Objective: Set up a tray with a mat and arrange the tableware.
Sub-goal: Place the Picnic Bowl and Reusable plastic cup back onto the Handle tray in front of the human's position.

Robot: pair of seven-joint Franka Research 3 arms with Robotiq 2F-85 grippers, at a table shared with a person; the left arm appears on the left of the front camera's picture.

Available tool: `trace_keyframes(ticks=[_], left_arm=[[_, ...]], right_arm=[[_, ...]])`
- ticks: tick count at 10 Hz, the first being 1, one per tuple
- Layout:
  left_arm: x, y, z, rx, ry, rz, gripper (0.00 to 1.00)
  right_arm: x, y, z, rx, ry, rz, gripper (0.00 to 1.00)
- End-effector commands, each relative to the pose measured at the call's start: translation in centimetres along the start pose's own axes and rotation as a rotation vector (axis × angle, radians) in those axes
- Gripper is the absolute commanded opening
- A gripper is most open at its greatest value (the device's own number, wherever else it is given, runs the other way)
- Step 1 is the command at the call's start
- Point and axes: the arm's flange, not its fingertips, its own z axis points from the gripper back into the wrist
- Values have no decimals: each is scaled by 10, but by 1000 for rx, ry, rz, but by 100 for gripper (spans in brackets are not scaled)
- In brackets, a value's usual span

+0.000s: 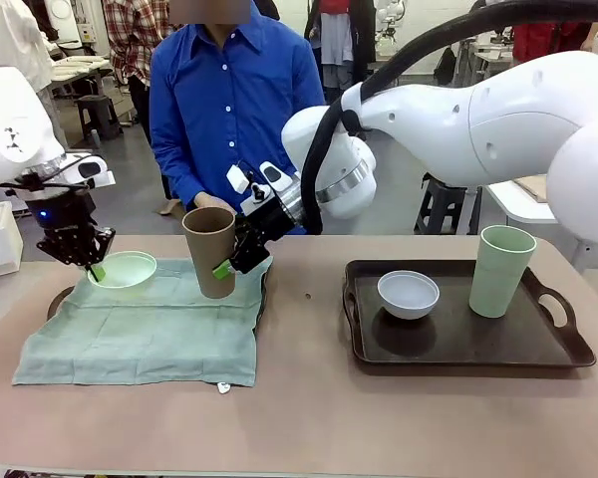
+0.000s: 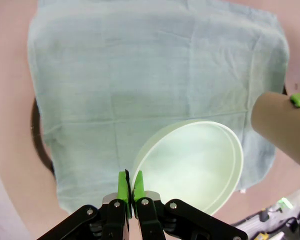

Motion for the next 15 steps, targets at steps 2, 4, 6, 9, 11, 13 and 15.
trace_keyframes(ticks=[2,4,6,9,11,13,15], left_arm=[[22,2,-17,-90,-20,14,4],[26,2,-27,-67,-42,15,4],[30,4,-39,-21,-65,18,4],[35,2,-60,-19,-56,19,4],[34,2,-67,1,-52,16,4],[32,3,-71,10,-53,19,4],[31,2,-72,16,-48,23,4]], right_arm=[[-16,-5,-9,21,6,-1,85],[-24,-8,-12,26,7,-6,85],[-26,-8,-12,25,6,-10,85],[-28,-8,-11,20,9,0,85],[-29,-7,-10,16,11,0,85],[-32,-7,-10,19,18,7,85],[-36,-6,-8,20,25,1,85]])
